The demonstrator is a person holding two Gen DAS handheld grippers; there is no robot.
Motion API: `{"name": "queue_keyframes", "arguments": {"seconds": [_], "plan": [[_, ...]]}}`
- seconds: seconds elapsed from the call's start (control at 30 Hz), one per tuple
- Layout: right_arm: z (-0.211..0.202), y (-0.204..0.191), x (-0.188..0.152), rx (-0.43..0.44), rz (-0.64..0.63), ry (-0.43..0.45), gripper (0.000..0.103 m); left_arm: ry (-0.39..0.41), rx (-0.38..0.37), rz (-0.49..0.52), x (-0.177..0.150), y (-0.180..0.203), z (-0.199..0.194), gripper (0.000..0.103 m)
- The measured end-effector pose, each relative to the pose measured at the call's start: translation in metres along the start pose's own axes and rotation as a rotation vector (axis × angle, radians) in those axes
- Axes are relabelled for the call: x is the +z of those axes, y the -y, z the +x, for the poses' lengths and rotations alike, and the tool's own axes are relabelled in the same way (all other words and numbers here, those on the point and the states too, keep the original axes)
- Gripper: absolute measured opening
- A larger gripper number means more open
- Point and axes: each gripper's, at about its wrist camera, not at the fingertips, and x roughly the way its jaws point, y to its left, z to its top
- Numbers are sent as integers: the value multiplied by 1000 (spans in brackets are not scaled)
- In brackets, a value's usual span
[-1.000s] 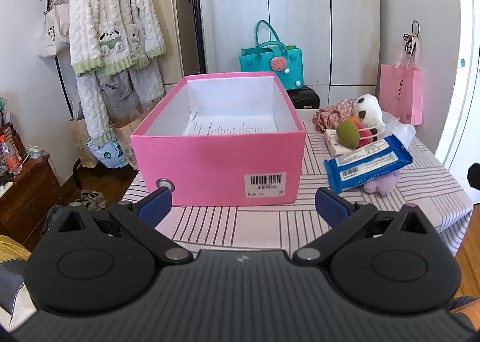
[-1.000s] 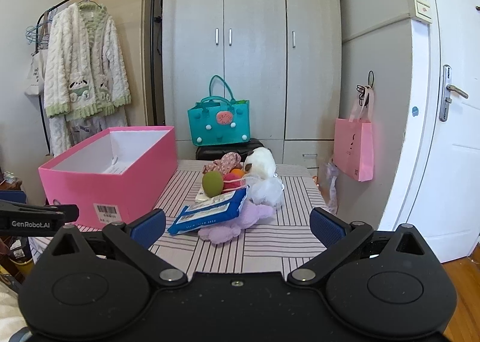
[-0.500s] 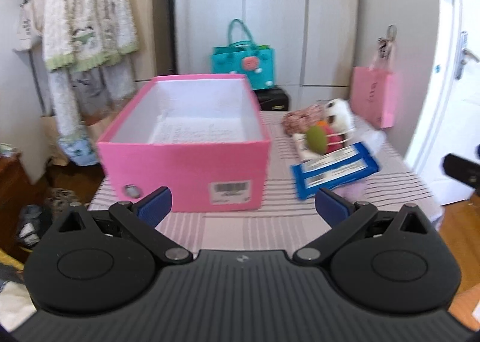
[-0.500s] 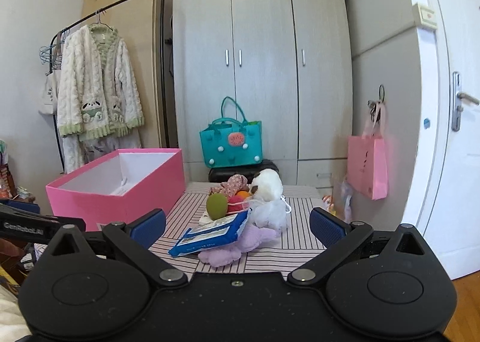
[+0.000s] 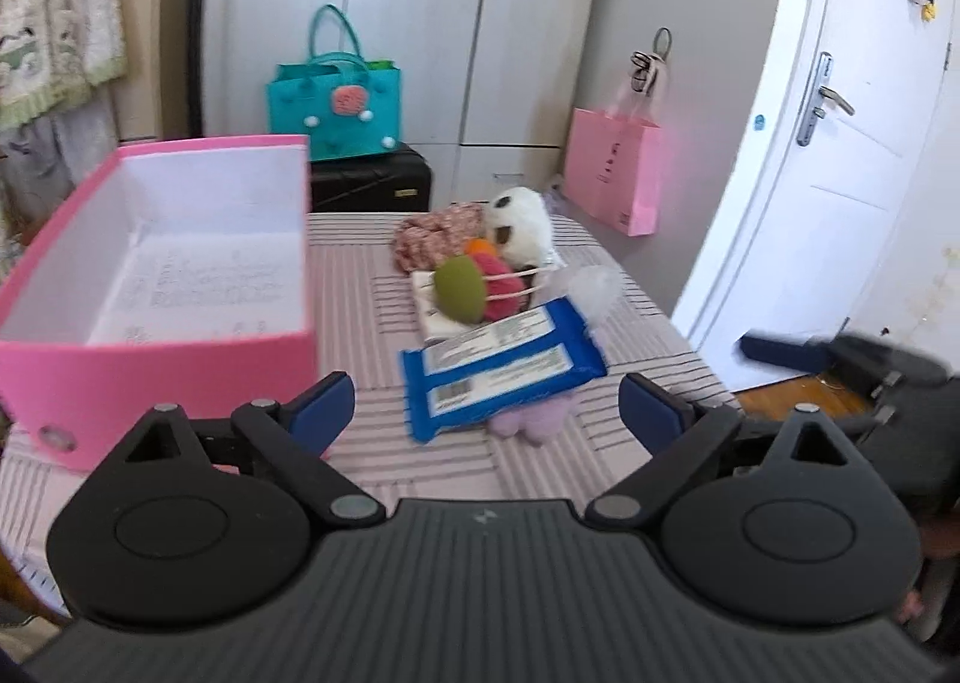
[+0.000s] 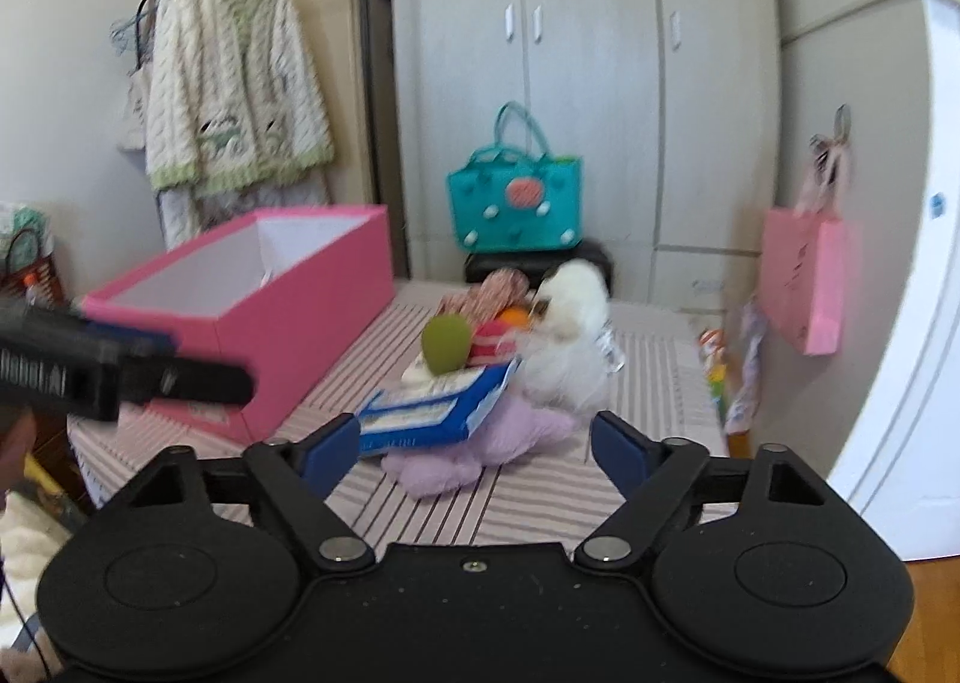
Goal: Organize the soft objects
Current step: 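Move the left tool to the blue wet-wipes pack and close on it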
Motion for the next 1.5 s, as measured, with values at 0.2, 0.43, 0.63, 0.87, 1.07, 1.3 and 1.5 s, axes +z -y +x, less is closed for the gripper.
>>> {"name": "queue_keyframes", "arguments": {"seconds": [0.2, 0.43, 0.63, 0.87, 1.07, 1.3, 1.5], "plan": [[24, 6, -4, 90, -14, -46, 78, -130, -63, -21, 25, 2, 45, 91], [60, 11, 5, 135, 12, -91, 72, -288, -91, -50, 41, -4, 97, 76], [87, 19, 6, 171, 101, -122, 57, -317, -102, -102, 41, -8, 114, 72], [96, 25, 9, 161, 121, -137, 13, -287, -92, -144, 45, -13, 120, 71], [82, 31, 14, 118, 98, -99, 5, -246, -66, -161, 42, -15, 117, 71], [86, 41, 9, 57, 100, -142, 2, -291, -72, -200, 23, -20, 116, 71], [89, 46, 6, 63, 110, -142, 2, -263, -4, -231, 8, -26, 105, 74]]}}
